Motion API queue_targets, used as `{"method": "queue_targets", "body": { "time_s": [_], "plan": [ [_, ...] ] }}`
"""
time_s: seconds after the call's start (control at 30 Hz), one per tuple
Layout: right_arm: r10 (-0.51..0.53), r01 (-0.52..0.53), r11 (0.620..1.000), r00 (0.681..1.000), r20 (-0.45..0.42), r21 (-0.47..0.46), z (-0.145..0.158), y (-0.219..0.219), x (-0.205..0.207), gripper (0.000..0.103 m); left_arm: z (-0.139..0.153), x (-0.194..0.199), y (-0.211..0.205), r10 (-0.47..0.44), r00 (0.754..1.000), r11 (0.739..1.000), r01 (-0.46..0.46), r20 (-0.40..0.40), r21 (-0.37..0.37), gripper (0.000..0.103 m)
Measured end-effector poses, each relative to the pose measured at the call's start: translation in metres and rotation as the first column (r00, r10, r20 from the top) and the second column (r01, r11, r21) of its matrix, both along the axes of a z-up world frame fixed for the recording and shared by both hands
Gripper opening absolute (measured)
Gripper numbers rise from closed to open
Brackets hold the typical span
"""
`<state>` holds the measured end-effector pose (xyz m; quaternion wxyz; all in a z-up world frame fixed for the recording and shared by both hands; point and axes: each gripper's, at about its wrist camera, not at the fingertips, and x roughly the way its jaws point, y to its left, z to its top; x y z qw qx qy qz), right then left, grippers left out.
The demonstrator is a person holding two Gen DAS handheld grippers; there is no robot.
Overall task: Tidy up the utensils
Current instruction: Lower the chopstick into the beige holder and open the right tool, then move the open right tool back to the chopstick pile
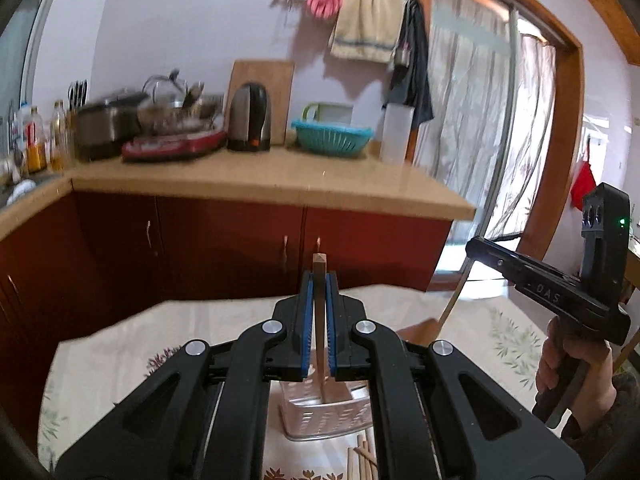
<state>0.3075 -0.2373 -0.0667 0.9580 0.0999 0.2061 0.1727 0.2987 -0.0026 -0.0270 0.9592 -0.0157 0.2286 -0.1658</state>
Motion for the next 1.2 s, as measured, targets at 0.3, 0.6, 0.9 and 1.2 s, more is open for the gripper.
{"method": "queue_targets", "body": {
  "time_s": [0.3, 0.6, 0.9, 1.2],
  "plan": [
    [-0.038, 0.038, 0.999, 0.999, -0.005, 0.031, -0.01, -0.007, 0.011, 0.051, -0.015, 0.009, 0.009, 0.017, 1.0, 1.0, -0.017, -0.004, -0.018, 0.05],
    [-0.086, 0.086, 0.996, 0.992, 0.094, 0.0, 0.02, -0.024, -0.027, 0.065, -0.003, -0.016, 0.014, 0.046, 0.998, 0.999, -0.045, 0.051, -0.011, 0.071],
    [-0.128, 0.132, 0.991, 0.986, 0.107, -0.032, 0.007, -0.046, -0.107, 0.065, -0.013, -0.089, 0.019, 0.074, 0.993, 0.997, -0.077, 0.088, 0.028, 0.075],
    [-0.132, 0.137, 0.986, 0.99, 0.05, -0.091, -0.058, -0.047, -0.178, 0.055, -0.074, -0.152, 0.021, 0.1, 0.995, 0.993, -0.101, 0.014, 0.06, 0.074]
  ]
}}
